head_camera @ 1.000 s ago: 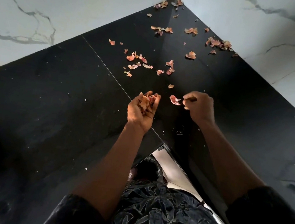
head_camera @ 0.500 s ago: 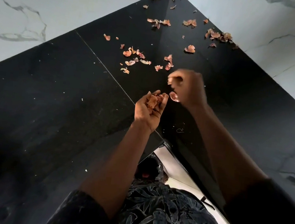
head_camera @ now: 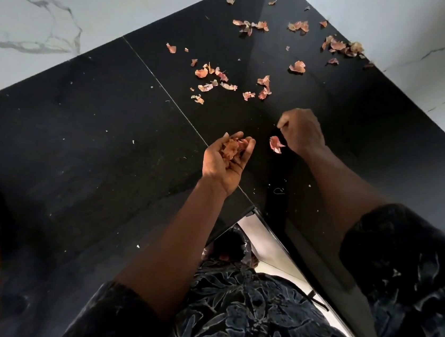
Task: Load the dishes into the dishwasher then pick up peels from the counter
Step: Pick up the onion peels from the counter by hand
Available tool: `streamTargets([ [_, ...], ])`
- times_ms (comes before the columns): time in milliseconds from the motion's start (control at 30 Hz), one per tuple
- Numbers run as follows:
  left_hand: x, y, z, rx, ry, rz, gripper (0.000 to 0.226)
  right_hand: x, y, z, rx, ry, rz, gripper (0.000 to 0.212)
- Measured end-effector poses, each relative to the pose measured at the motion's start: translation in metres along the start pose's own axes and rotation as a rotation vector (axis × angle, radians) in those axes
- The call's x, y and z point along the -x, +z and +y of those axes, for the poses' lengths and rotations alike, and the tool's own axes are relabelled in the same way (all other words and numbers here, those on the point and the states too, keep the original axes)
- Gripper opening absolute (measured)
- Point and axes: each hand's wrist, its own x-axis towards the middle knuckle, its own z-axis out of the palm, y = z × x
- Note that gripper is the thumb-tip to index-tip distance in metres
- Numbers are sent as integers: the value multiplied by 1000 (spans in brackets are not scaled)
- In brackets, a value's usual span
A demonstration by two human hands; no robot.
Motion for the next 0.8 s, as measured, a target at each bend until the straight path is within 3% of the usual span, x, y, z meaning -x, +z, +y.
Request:
streamTargets([
  [233, -6, 6, -9, -9, -23, 4, 32, 10, -8, 18, -29, 68, 76, 14],
  [367, -6, 9, -15, -28, -42, -13, 33, 5, 2, 4, 4, 30, 25, 25],
  [533, -4, 9, -12, -35, -28, -16, 33, 9, 5, 1, 61, 5, 34, 14],
  [633, -5, 7, -9, -31, -14, -5, 33, 14, -9, 2, -62, 45, 128, 14],
  [700, -7, 6, -9, -31, -12, 12, 33, 24, -24, -13, -166, -1, 179, 14],
  [800, -8, 12, -12, -47, -17, 29, 32, 52, -34, -55, -289, -186, 113, 14],
])
